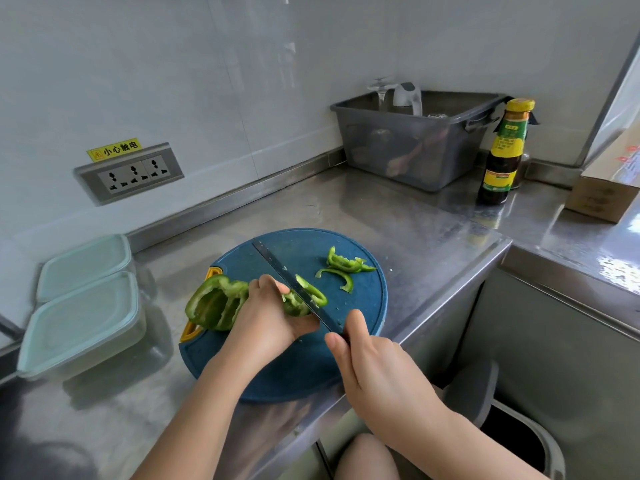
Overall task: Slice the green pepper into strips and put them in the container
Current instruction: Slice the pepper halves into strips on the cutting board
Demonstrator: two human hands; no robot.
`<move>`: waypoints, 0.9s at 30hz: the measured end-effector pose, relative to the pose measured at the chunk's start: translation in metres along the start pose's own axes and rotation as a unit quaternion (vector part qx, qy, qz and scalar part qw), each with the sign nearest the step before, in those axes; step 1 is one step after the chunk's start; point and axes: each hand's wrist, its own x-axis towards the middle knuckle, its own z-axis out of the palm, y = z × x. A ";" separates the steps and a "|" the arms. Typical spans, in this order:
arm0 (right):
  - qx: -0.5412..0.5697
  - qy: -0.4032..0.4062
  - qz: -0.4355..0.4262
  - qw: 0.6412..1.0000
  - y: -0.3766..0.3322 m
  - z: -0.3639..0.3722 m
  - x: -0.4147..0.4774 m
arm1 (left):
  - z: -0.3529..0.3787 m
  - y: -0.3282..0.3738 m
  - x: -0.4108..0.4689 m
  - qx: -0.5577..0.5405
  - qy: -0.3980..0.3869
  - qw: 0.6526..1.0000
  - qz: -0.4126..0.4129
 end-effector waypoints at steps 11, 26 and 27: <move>-0.063 -0.009 0.030 0.998 0.007 0.003 -0.001 | -0.008 0.005 -0.008 -0.022 -0.015 1.000 -0.004; 0.003 -0.024 0.007 1.000 0.015 -0.001 0.014 | -0.016 -0.009 0.001 -0.035 -0.058 0.997 0.026; 0.004 -0.027 0.007 1.000 0.015 -0.001 0.016 | -0.017 -0.010 0.002 -0.034 -0.060 0.997 0.029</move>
